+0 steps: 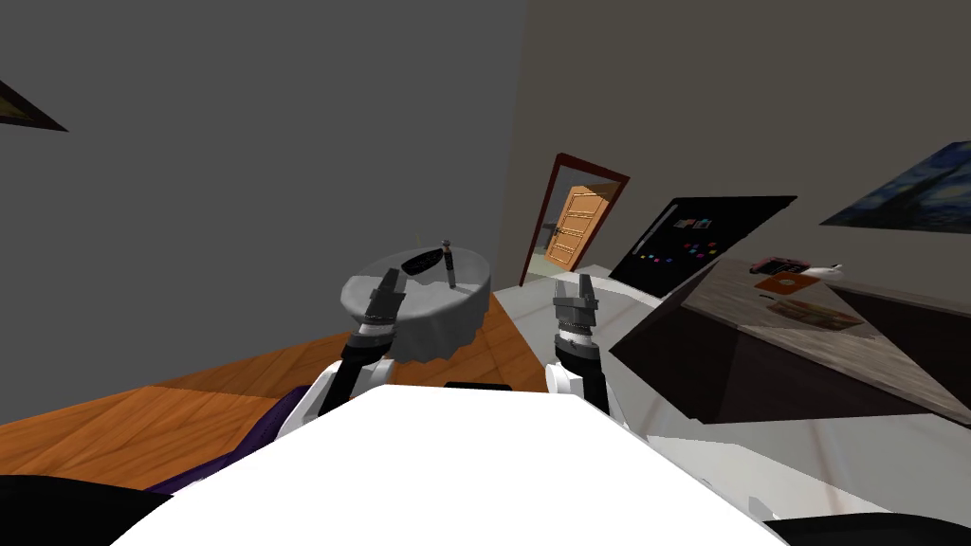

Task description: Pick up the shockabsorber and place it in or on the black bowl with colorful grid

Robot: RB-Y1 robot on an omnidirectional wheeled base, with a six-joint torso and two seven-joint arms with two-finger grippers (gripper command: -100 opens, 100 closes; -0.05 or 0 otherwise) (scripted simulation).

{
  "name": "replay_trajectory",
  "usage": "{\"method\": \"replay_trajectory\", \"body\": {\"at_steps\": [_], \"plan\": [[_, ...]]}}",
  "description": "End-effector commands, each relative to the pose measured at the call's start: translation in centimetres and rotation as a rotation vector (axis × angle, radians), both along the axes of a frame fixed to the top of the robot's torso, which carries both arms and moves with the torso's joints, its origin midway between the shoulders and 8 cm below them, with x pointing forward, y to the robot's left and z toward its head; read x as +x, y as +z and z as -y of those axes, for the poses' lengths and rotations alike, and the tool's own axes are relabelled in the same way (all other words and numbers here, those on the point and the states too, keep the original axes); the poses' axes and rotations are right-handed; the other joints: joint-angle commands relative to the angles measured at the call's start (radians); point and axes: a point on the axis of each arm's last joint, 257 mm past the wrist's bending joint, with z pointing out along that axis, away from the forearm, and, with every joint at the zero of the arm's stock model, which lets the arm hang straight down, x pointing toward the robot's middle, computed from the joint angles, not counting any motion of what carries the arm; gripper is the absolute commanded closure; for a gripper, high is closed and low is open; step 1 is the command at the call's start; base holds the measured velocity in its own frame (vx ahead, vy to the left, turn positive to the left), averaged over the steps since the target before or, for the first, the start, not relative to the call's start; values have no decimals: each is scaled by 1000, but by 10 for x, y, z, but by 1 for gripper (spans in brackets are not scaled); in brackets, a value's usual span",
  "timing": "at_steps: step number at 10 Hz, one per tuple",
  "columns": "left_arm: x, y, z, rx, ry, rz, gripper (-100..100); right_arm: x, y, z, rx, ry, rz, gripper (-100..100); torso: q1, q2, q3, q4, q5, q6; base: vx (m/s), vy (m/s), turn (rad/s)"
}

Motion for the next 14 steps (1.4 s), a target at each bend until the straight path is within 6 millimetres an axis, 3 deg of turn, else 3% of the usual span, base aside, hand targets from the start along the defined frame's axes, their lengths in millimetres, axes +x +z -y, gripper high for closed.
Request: {"method": "replay_trajectory", "body": {"at_steps": [1, 8, 14], "plan": [[7, -12, 1, 58, 8, -40, -100, 0, 0, 0, 0, 0, 0, 0, 0, 0, 0, 0, 0, 0, -36, -1, -21], [29, -63, -10, 307, 62, -205, -100, 0, 0, 0, 0, 0, 0, 0, -1, -1, 0, 0, 0, 0, -27, -10, -27], [43, -98, -40, 485, 131, -327, -100, 0, 0, 0, 0, 0, 0, 0, -2, -3, -2, -1, 0, 0, -1, -22, -77]]}}
